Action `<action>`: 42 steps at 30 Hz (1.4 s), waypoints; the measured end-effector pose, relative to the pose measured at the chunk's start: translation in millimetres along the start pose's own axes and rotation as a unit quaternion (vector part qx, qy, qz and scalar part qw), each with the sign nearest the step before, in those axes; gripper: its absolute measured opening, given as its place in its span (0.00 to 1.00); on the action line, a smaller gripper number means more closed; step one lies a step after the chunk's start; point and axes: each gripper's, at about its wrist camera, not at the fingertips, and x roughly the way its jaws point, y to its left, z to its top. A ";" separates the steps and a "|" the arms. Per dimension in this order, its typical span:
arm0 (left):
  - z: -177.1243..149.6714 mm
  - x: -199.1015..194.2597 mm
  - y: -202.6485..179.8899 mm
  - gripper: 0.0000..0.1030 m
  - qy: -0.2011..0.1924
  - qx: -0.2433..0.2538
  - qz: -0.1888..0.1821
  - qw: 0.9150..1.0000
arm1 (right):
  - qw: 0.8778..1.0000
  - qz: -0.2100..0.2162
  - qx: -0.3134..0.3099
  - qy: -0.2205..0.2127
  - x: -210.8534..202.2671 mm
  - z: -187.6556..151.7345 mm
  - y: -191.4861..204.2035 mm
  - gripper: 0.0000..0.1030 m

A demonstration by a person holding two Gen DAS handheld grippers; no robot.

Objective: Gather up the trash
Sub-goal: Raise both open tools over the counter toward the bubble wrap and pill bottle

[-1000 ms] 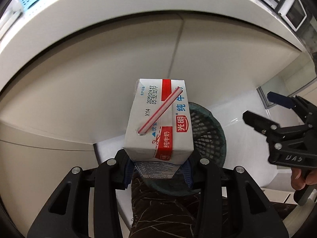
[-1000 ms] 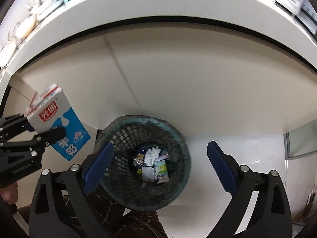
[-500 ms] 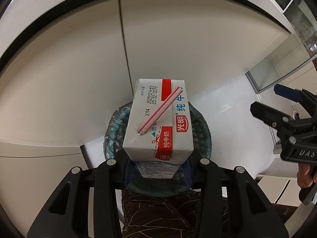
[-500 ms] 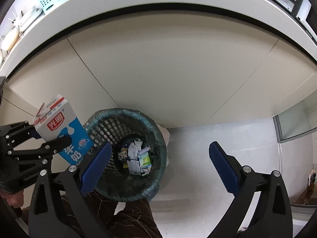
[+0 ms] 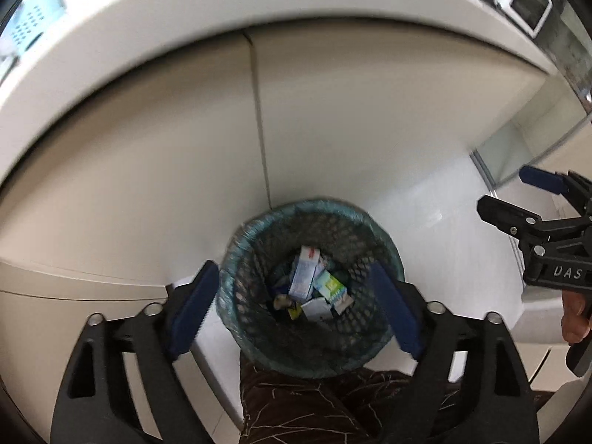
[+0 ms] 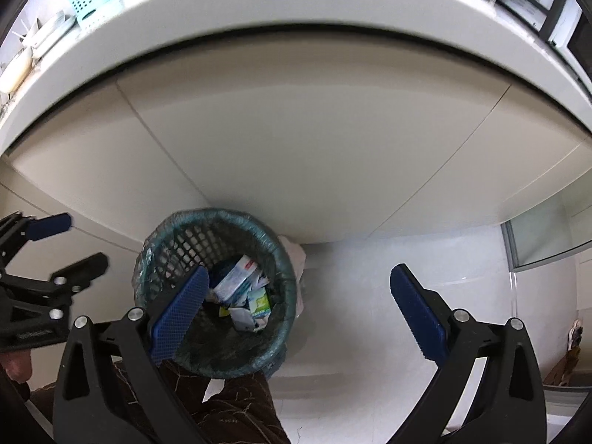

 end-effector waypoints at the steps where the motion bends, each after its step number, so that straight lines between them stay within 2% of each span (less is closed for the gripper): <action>1: 2.1 -7.7 4.2 0.87 -0.009 -0.006 0.003 1.000 | 1.000 0.000 0.002 -0.005 -4.6 2.8 -1.9 0.92; 4: 9.0 -28.0 13.7 0.93 -0.037 -0.022 0.013 0.999 | 1.000 -0.001 0.001 -0.030 -23.8 15.1 -7.2 0.92; 13: 38.3 -96.8 40.6 0.94 -0.089 -0.065 0.028 0.994 | 0.995 0.022 -0.014 -0.101 -84.9 60.8 -7.5 0.92; 19: 72.4 -136.3 51.5 0.94 -0.110 -0.096 0.021 0.989 | 0.989 0.038 -0.008 -0.142 -122.0 92.3 -3.1 0.92; 26: 116.2 -173.0 65.3 0.94 -0.134 -0.122 0.023 0.983 | 0.985 0.037 -0.002 -0.167 -148.1 135.7 -3.2 0.92; 33: 162.4 -188.4 78.7 0.94 -0.148 -0.125 0.021 0.981 | 0.983 0.027 0.008 -0.183 -160.9 183.9 -5.9 0.92; 42: 222.1 -185.4 99.0 0.94 -0.148 -0.124 0.019 0.981 | 0.982 0.019 0.015 -0.188 -158.0 241.1 -4.3 0.92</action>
